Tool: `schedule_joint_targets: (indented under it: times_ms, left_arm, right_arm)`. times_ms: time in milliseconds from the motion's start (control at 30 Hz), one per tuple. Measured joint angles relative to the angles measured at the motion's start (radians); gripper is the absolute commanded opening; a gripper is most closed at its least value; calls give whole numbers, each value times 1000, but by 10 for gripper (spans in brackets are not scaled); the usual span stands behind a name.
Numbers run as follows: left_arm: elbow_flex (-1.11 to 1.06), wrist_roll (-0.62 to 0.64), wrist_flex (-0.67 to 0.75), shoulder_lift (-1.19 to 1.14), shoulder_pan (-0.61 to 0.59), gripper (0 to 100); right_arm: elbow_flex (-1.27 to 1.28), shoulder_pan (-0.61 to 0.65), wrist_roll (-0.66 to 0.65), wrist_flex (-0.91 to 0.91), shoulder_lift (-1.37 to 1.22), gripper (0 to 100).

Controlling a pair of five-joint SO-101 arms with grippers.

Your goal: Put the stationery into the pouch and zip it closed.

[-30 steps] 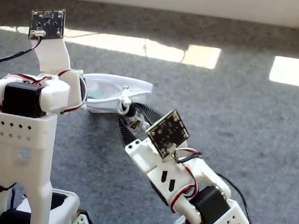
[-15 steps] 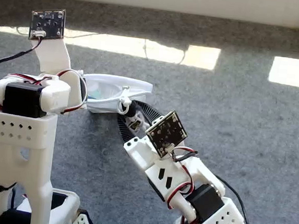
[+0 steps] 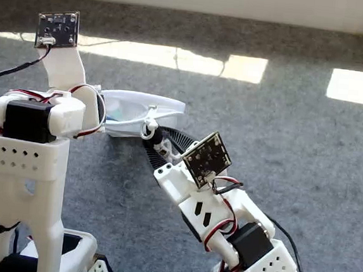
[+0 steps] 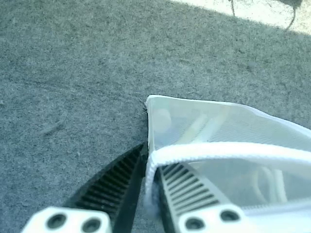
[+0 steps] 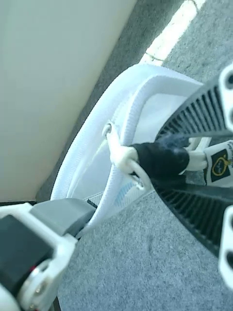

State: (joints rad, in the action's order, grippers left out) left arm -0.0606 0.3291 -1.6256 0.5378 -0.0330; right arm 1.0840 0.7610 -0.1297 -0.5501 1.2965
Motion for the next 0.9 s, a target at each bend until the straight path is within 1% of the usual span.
schedule_joint_targets:
  times_ms: [133, 233, 300, 367, 500, 567, 667, 767, 900]
  left_arm:
    - [0, 0, 0, 0, 0, 8]
    - [0, 0, 0, 0, 0, 8]
    - [0, -21, 0, 0, 0, 16]
    - [0, -54, 0, 0, 0, 60]
    - [-6, -138, 29, 0, 0, 213]
    - [-6, -163, 43, 0, -2, 257]
    - [-6, -176, 48, 0, -14, 259]
    - [-6, -199, 63, 0, -15, 259]
    - [-6, -288, 84, 0, -15, 259]
  right_arm:
    - [0, 0, -44, -18, 2, 5]
    - [-3, 0, -66, -89, 12, 5]
    - [-21, 3, -84, -150, 23, 5]
    - [-49, 3, -117, -226, 44, 5]
    - [-114, 3, -161, -388, 97, 5]
    - [-155, 0, -180, -471, 120, 5]
    - [-196, -2, -190, -563, 141, 5]
    - [-210, -49, -190, -615, 152, 5]
    - [-227, -124, -196, -624, 144, 5]
